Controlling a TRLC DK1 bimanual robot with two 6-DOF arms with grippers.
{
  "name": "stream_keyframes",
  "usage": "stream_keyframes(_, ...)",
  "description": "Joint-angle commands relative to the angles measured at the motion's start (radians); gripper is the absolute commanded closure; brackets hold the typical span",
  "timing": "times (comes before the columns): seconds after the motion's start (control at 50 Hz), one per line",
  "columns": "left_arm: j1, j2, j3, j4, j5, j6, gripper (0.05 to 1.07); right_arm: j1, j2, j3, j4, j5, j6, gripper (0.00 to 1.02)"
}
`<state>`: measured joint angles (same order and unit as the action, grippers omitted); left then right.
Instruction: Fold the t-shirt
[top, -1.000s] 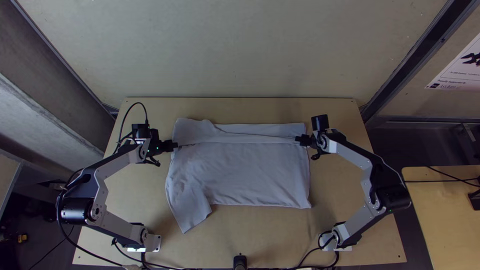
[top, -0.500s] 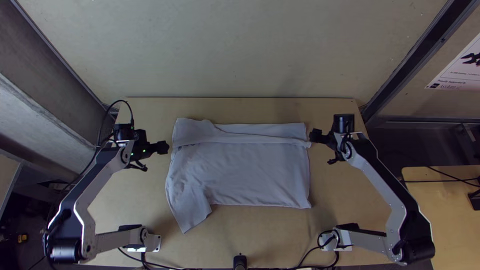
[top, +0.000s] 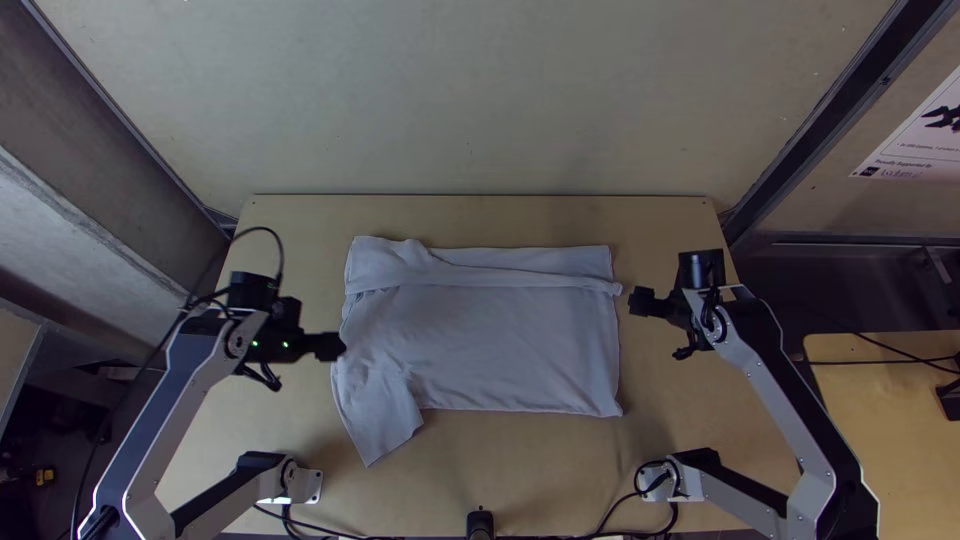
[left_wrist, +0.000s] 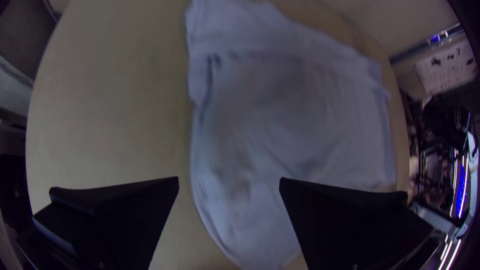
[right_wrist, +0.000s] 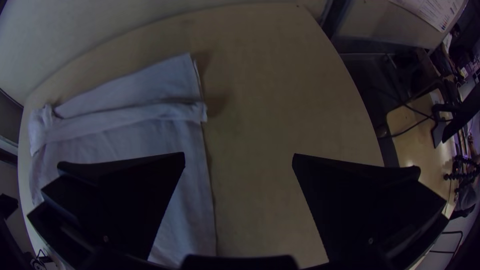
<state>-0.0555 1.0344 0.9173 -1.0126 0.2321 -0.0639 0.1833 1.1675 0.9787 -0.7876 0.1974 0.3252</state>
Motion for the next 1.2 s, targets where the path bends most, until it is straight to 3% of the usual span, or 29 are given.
stream_keyframes(0.0, -0.099, -0.014, -0.043, -0.081, -0.037, -0.034, 0.10, 0.008, -0.012, -0.046, -0.022, -0.001, 0.018, 0.04)
stream_keyframes(0.14, -0.265, -0.056, -0.118, -0.101, -0.134, -0.113, 0.10, 0.008, -0.015, -0.058, -0.036, -0.001, 0.020, 0.04)
stream_keyframes(0.3, -0.377, -0.025, -0.166, -0.135, -0.169, -0.174, 0.11, 0.008, -0.012, -0.067, -0.036, -0.001, 0.020, 0.04)
stream_keyframes(0.44, -0.405, 0.024, -0.201, -0.127, -0.186, -0.177, 0.11, 0.008, -0.012, -0.071, -0.038, -0.001, 0.020, 0.06)
stream_keyframes(0.52, -0.411, 0.055, -0.219, -0.119, -0.189, -0.177, 0.20, 0.008, -0.012, -0.075, -0.038, -0.001, 0.020, 0.07)
stream_keyframes(0.8, -0.423, 0.185, -0.235, -0.066, -0.203, -0.192, 0.21, 0.018, -0.009, -0.101, -0.030, -0.001, 0.015, 0.08)
stream_keyframes(0.96, -0.429, 0.220, -0.229, -0.020, -0.200, -0.192, 0.58, 0.039, -0.017, -0.121, -0.030, -0.001, 0.003, 0.11)
stream_keyframes(1.1, -0.465, 0.222, -0.218, 0.016, -0.200, -0.194, 1.02, 0.058, -0.032, -0.133, -0.075, -0.009, 0.000, 0.11)
stream_keyframes(1.18, -0.474, 0.223, -0.218, 0.029, -0.191, -0.203, 1.04, 0.071, -0.045, -0.146, -0.125, -0.038, -0.003, 0.11)
